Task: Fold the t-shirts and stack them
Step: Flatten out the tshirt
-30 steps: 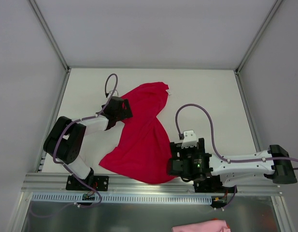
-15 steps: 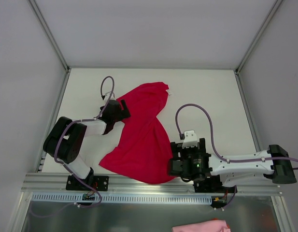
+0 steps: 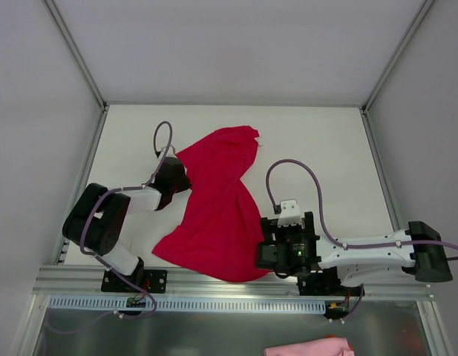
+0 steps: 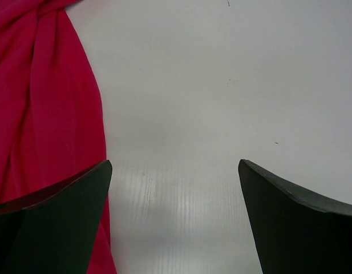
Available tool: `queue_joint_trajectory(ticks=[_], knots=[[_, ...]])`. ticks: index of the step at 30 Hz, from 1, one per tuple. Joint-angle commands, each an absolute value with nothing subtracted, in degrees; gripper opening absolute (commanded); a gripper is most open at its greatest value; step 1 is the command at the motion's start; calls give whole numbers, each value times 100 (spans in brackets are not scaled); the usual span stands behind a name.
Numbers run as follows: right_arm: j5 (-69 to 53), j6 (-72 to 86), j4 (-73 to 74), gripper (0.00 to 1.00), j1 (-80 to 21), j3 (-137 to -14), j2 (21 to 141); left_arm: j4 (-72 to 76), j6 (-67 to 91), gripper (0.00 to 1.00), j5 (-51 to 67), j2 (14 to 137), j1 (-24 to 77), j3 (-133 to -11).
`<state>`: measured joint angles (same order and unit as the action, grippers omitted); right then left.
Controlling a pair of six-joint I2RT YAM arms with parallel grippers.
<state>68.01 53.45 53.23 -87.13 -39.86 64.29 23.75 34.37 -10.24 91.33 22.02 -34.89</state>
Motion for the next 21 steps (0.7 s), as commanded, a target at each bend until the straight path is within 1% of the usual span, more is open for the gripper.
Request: queue_joint_trajectory(ticks=[1, 3, 7, 12, 19, 21], knots=[[6979, 5432, 5116, 100, -8692, -4105, 6469, 2233, 3516, 0, -844, 8781, 2171, -3752], [6926, 5283, 4844, 100, -8692, -4043, 6539, 2127, 3481, 0, -686, 8710, 2171, -3937], [6706, 5256, 4483, 100, -8692, -3973, 6863, 1619, 3419, 0, -528, 8482, 2188, -4700], [6583, 5352, 4430, 100, -8719, -4052, 7417, 1047, 3217, 0, -606, 8218, 2285, -5422], [6548, 5370, 4307, 100, -8754, -4034, 7497, 291, 2918, 0, -826, 7709, 2382, -6265], [6539, 5353, 4272, 100, -8763, -4017, 7488, 203, 2874, 0, -870, 7507, 2391, -6328]])
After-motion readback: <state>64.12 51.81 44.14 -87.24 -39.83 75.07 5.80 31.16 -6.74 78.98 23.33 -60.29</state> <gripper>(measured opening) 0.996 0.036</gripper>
